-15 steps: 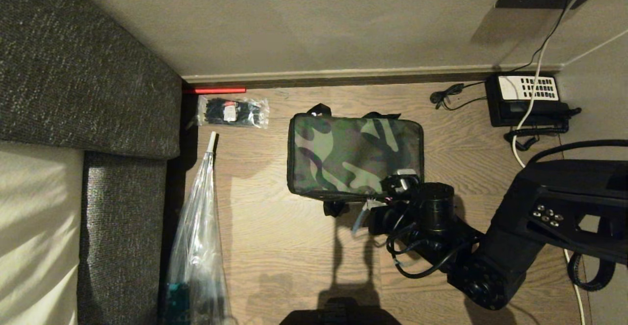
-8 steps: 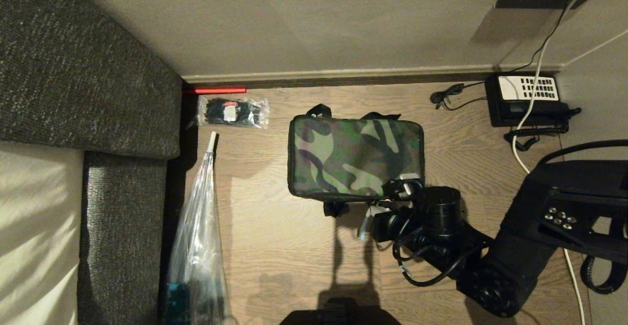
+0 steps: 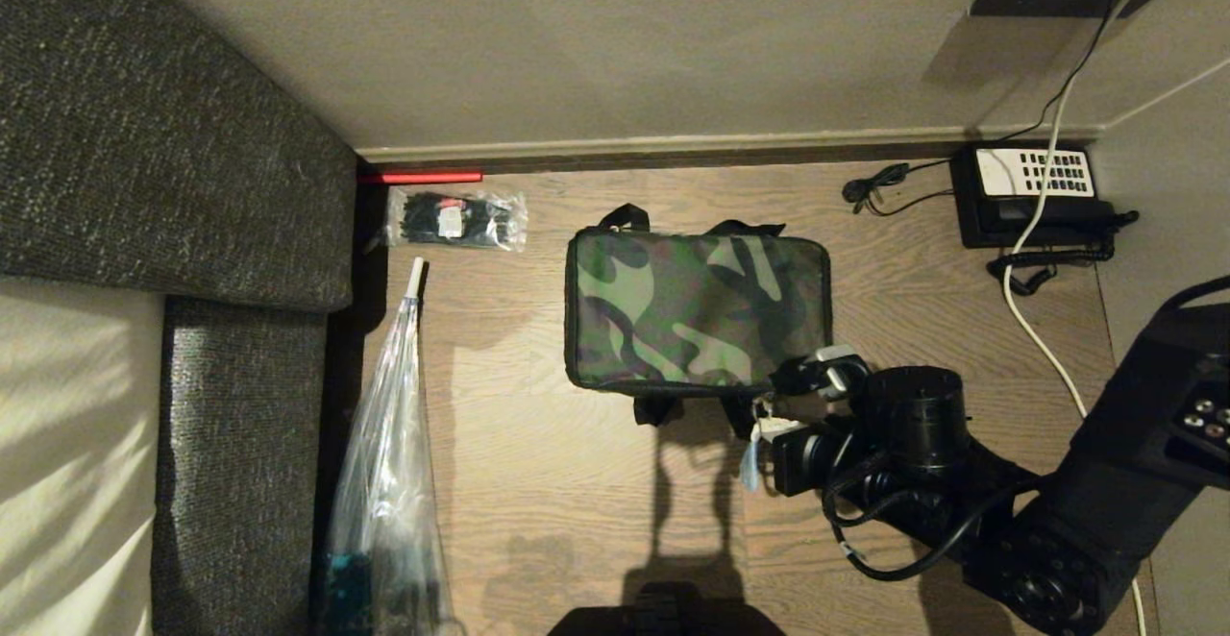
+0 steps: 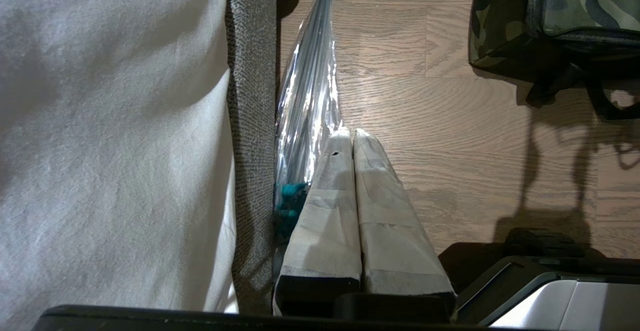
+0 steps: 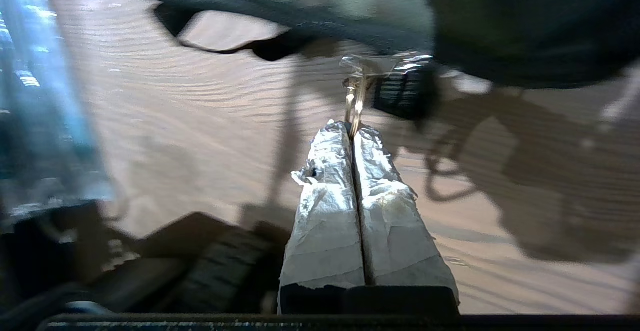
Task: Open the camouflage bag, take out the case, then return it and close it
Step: Open the top of the storage box
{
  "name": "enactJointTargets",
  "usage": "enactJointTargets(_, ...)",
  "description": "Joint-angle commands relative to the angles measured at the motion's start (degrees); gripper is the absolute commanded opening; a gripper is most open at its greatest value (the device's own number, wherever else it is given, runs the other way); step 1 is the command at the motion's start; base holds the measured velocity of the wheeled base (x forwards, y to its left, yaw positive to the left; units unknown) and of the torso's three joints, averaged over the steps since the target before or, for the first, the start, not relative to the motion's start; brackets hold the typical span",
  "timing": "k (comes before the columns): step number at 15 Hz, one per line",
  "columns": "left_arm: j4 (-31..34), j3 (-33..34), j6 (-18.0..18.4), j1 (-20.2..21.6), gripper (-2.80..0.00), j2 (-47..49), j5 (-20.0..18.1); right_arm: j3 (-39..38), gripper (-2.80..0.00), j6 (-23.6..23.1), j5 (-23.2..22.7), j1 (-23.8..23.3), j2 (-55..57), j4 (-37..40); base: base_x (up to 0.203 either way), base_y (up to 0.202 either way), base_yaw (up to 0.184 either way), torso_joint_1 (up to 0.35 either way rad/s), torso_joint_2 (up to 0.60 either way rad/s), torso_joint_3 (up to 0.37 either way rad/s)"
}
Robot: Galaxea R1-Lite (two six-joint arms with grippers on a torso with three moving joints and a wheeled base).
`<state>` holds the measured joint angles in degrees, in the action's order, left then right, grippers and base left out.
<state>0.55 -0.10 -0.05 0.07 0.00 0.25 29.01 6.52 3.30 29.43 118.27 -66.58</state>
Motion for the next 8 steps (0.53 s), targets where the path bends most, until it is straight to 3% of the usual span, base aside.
enactJointTargets(1,0.0,0.0,0.0,0.0,-2.8,0.0,0.0,-1.4,-2.8,-0.4,0.0,-1.8,-0.8,-0.3,0.0,0.0,0.0,0.0,0.0,0.0)
enactJointTargets(8,0.0,0.0,0.0,0.0,-2.8,0.0,0.0,-2.5,-2.8,-2.2,-0.1,-6.3,-0.9,-0.8,0.0,0.0,0.0,0.0,0.0,0.0)
